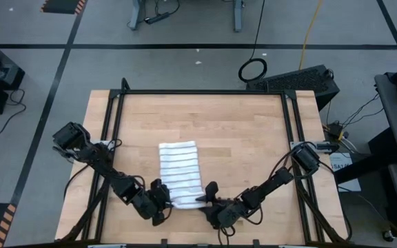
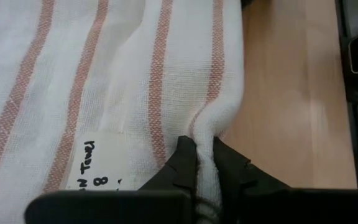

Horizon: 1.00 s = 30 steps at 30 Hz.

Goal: Roll towel
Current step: Roll the white towel

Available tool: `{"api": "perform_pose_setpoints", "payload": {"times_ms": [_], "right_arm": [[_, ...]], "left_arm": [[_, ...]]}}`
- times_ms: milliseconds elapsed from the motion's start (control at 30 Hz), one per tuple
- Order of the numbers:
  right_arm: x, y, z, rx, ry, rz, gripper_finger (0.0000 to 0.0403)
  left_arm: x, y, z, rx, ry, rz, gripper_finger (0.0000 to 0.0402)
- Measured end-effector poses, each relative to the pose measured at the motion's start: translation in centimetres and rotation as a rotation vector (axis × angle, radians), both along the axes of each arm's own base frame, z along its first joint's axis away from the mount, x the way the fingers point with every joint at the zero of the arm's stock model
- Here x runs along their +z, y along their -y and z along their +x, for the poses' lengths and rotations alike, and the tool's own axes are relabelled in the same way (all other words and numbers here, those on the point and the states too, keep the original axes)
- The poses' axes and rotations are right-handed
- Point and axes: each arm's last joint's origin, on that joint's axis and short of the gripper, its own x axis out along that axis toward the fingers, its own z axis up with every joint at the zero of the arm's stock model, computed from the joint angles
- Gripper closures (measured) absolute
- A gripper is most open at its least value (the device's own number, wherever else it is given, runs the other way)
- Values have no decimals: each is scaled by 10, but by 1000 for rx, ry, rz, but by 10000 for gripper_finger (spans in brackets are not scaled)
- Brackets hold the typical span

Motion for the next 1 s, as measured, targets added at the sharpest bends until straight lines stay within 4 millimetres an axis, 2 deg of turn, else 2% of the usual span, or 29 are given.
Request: {"api": "perform_pose_setpoints", "payload": {"times_ms": [167,333,433,567,767,900,1000], "right_arm": [[-2,3,-1,-31,-23,24,308],[-3,8,1,-37,-69,129,389],[6,12,1,-15,-116,250,389],[32,16,-2,38,-165,412,390],[68,25,-8,41,-223,639,397],[75,33,-5,-19,-245,799,395],[71,40,1,-71,-277,926,395]], "left_arm": [[1,2,1,-5,14,-17,372],[3,6,0,-20,37,-32,372],[5,10,-1,-52,67,-35,372],[8,17,-4,-98,100,-34,372],[10,18,-4,-78,177,87,372],[10,18,-5,-84,176,93,372],[10,23,-9,-74,163,51,372]]}}
